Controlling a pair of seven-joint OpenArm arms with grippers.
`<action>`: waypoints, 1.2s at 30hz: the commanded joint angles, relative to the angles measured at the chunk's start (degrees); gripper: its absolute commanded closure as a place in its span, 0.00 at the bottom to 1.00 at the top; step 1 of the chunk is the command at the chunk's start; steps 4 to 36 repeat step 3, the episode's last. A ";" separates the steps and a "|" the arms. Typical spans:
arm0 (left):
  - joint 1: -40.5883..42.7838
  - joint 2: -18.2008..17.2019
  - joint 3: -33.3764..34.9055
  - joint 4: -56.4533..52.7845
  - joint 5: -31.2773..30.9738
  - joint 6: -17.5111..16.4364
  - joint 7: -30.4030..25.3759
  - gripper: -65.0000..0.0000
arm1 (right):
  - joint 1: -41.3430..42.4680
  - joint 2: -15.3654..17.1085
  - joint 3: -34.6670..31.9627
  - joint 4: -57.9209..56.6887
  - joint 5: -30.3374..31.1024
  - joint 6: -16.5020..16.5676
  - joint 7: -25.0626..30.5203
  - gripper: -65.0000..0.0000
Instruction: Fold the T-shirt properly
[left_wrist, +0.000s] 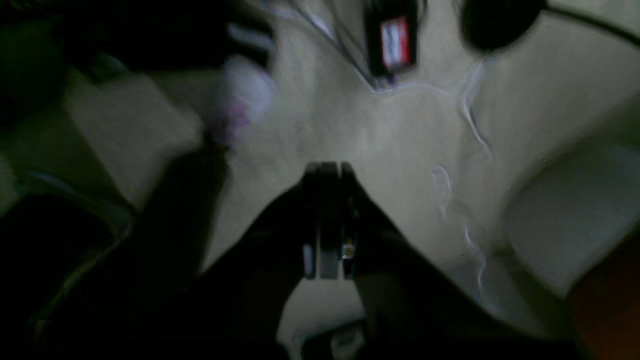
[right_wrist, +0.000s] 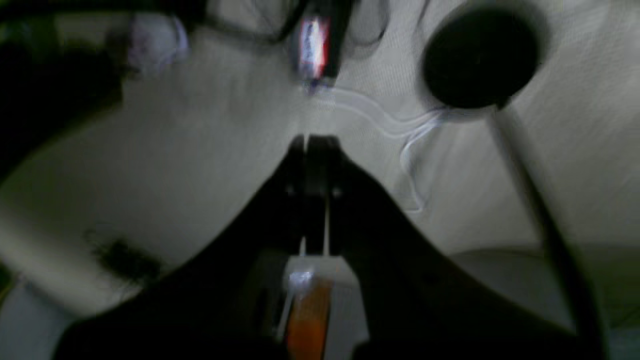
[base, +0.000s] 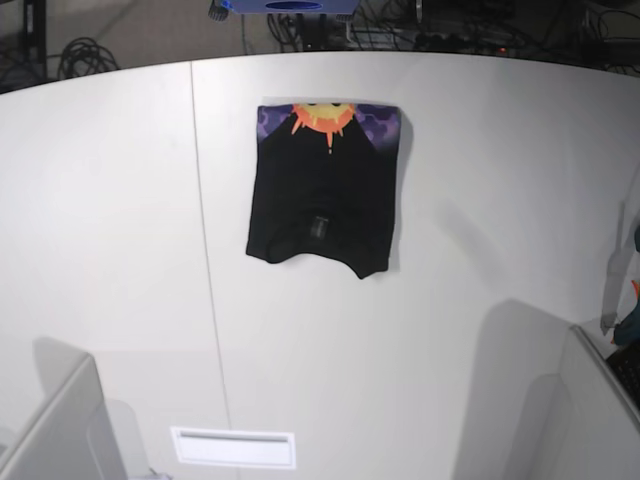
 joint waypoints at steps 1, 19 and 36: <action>0.21 0.02 0.04 -0.10 0.02 -0.32 -0.87 1.00 | 0.49 0.02 -0.06 -0.05 -0.17 0.21 -0.79 1.00; 0.12 0.11 -0.05 1.97 -0.16 -0.32 0.28 1.00 | 0.75 1.08 0.12 1.79 -0.17 0.21 -3.95 1.00; 0.12 0.11 -0.05 1.97 -0.16 -0.32 0.28 1.00 | 0.75 1.08 0.12 1.79 -0.17 0.21 -3.95 1.00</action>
